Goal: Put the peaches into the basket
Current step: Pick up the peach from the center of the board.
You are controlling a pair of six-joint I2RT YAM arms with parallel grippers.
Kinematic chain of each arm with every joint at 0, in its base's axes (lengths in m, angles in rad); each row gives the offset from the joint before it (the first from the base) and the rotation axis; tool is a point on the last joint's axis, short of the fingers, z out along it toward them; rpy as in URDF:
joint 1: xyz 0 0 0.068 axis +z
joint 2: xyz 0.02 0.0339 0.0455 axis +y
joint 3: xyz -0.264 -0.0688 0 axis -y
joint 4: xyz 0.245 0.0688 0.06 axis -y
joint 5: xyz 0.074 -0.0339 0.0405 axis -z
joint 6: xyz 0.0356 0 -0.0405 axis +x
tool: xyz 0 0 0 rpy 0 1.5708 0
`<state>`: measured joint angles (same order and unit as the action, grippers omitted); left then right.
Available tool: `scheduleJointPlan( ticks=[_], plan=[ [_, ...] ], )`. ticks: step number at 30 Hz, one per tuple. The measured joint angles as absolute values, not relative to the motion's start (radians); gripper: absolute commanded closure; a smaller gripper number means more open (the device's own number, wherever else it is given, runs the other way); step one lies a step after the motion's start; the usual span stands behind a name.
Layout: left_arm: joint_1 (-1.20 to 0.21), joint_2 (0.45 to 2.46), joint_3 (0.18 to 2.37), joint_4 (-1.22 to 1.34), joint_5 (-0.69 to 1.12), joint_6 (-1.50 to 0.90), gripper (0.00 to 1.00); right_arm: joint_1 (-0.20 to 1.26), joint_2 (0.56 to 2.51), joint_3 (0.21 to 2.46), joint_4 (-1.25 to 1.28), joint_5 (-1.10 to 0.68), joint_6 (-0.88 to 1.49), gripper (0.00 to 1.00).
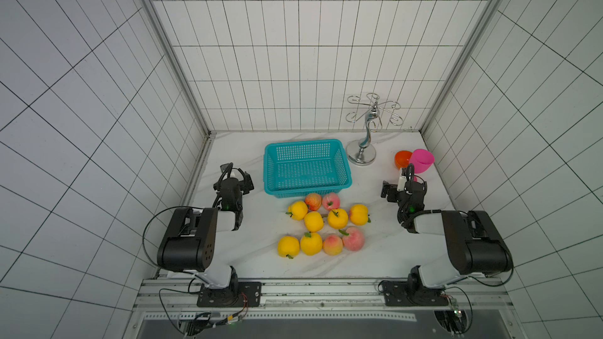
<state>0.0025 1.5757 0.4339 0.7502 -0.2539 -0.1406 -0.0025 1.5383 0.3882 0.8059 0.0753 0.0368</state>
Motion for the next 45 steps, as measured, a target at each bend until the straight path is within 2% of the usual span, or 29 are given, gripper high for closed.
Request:
scheduleJointPlan(
  ticks=[11,17,20,24,30,39,45],
  plan=[
    [0.002,1.510,0.434,0.723,-0.263,-0.141,0.01,-0.006,1.494,0.468,0.684,0.076,0.044,0.02],
    [0.000,1.393,0.493,0.537,-0.246,-0.157,0.02,-0.006,1.376,0.482,0.570,0.072,0.044,0.01],
    [-0.012,1.323,0.571,0.375,-0.245,-0.213,0.01,-0.006,1.323,0.551,0.435,0.081,0.079,0.02],
    [-0.031,1.234,0.685,0.146,-0.209,-0.329,0.01,-0.006,1.298,0.756,0.160,0.081,0.157,0.01],
    [-0.117,1.213,0.891,-0.207,-0.111,-0.440,0.01,0.031,1.314,1.045,-0.260,0.028,0.197,0.01],
    [-0.264,1.098,0.908,-0.466,-0.011,-0.537,0.01,0.168,1.188,1.072,-0.672,-0.017,0.262,0.01],
    [-0.333,1.090,0.908,-0.634,0.017,-0.585,0.01,0.244,1.107,1.062,-0.815,-0.042,0.327,0.01]
  ],
)
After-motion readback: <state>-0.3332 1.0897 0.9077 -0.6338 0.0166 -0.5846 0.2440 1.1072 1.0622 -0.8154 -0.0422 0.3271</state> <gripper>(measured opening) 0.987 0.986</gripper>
